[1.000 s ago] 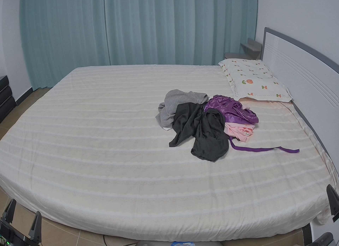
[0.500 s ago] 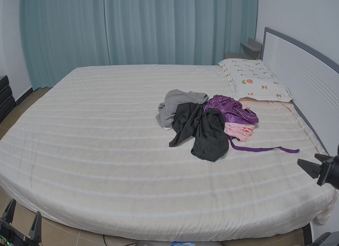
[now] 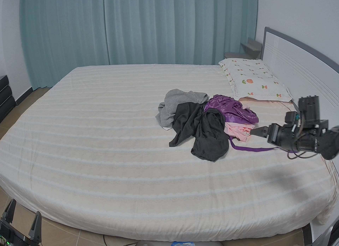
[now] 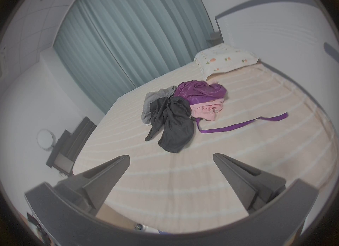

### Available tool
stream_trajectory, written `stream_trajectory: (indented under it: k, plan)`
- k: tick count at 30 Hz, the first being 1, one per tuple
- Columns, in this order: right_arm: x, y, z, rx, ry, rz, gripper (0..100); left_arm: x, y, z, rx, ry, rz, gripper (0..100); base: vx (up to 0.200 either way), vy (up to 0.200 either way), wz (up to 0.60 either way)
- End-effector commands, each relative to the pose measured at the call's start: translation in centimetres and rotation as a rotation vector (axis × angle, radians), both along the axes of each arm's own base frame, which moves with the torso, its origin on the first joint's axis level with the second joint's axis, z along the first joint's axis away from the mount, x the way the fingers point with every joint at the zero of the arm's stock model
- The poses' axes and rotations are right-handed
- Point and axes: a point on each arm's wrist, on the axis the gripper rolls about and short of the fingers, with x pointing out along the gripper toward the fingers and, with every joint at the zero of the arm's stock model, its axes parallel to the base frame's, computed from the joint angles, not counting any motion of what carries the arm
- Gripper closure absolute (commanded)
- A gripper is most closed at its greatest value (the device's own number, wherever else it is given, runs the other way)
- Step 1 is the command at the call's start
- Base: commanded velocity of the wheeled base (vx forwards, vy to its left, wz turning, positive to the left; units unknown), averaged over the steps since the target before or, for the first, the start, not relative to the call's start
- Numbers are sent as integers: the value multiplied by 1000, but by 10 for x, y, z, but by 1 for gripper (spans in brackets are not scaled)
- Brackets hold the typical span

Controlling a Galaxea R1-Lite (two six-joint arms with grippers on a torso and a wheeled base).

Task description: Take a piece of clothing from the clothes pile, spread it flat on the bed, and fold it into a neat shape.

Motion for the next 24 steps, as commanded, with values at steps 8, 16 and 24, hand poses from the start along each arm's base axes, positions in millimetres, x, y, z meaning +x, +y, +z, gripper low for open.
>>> stream_trajectory:
  k: [8,16,24]
  plan:
    - [152,80,-165,147,242,-66,0,1,0,-5,-1,7,0,0,0,0,0]
    - [163,88,-177,151,236,-61,0,1,0,-5,0,7,0,0,0,0,0]
    - [168,95,-184,140,239,-61,0,1,0,-5,0,7,0,0,0,0,0]
